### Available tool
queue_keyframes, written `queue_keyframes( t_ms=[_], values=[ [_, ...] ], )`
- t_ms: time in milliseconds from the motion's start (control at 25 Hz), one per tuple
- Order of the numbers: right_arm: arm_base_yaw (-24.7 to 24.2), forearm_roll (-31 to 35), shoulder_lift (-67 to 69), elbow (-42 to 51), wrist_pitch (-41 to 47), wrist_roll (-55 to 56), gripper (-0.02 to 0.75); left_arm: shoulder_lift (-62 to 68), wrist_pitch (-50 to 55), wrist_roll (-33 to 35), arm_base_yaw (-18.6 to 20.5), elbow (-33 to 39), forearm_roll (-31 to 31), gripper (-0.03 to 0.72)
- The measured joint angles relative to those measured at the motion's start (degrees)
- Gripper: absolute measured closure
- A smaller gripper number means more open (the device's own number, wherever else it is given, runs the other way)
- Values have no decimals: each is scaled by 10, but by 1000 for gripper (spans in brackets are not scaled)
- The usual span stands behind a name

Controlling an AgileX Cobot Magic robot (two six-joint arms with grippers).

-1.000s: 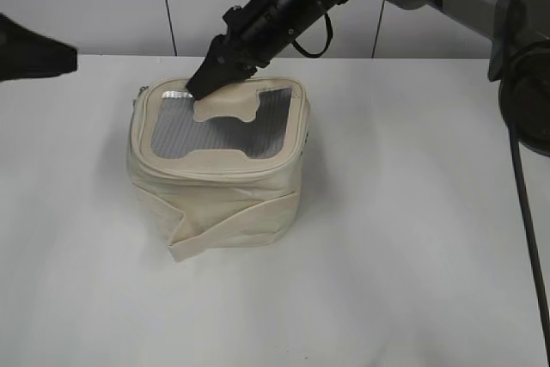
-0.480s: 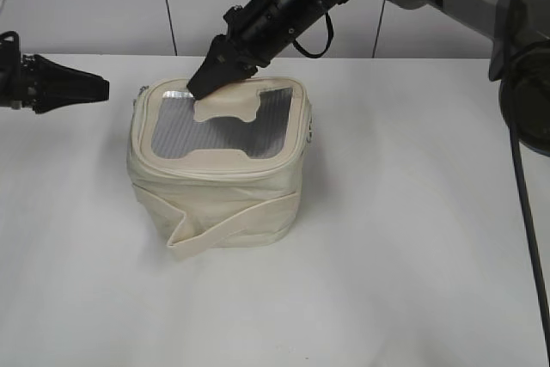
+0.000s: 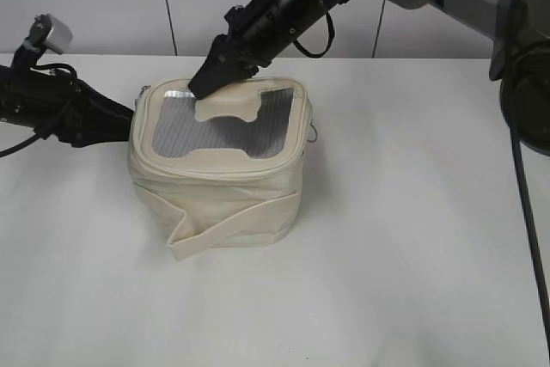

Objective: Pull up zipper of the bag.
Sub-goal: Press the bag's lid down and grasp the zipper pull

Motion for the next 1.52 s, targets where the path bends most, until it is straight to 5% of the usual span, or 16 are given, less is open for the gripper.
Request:
queue_keyframes(
  t_ms=[520,920,1040,1240,1400,1520],
  values=[
    [-2,-2,0,0,0,4,684,1,-82,23,-33,0,-84,272],
    [-2,-2,0,0,1,4,684,1,-75,26,-33,0,-85,281],
    [-2,-2,0,0,1,4,684,1,-59,28,-33,0,-85,368],
    [-2,-2,0,0,1,5,685,0,-32,30,-33,0,-74,669],
    [-2,-2,0,0,0,18,685,-21,-54,-5,-33,0,-24,697],
    [-2,-3,0,0,-3,30,685,-52,-82,-96,-35,0,50,697]
  ],
)
